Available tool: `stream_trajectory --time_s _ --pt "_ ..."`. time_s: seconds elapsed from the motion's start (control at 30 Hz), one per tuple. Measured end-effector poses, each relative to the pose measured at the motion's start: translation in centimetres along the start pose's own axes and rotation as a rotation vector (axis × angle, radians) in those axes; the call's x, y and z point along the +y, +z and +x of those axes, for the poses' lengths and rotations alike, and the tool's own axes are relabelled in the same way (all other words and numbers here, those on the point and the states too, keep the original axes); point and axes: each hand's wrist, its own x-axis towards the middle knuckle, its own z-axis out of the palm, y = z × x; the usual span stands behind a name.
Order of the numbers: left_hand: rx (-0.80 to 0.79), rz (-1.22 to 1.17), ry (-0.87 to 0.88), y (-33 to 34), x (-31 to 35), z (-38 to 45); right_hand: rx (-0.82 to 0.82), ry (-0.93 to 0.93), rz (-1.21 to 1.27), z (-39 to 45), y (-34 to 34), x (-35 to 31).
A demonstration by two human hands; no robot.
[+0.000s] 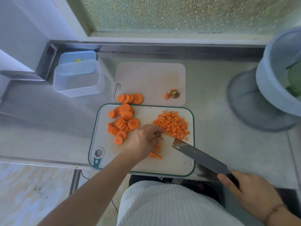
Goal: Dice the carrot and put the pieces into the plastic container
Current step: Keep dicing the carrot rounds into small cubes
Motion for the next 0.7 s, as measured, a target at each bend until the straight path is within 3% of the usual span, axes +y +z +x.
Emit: stream_trajectory --time_s 0.13,0.23,0.43,0.7 --pt "-0.142 0.061 0.095 -1.1 -0.8 0.0 0.016 0.002 -0.003 0.1 0.0 0.0" --pt "-0.139 0.089 0.272 -2.3 -0.7 0.1 0.016 0.011 0.026 0.3 0.1 0.0" --pt "-0.354 0.517 0.431 -3.5 -2.6 -1.0 0.003 0.01 0.05 0.6 0.2 0.1" --pt "-0.112 0.591 0.659 -1.1 -3.5 -1.5 0.001 -0.017 0.064 1.0 0.4 -0.2"
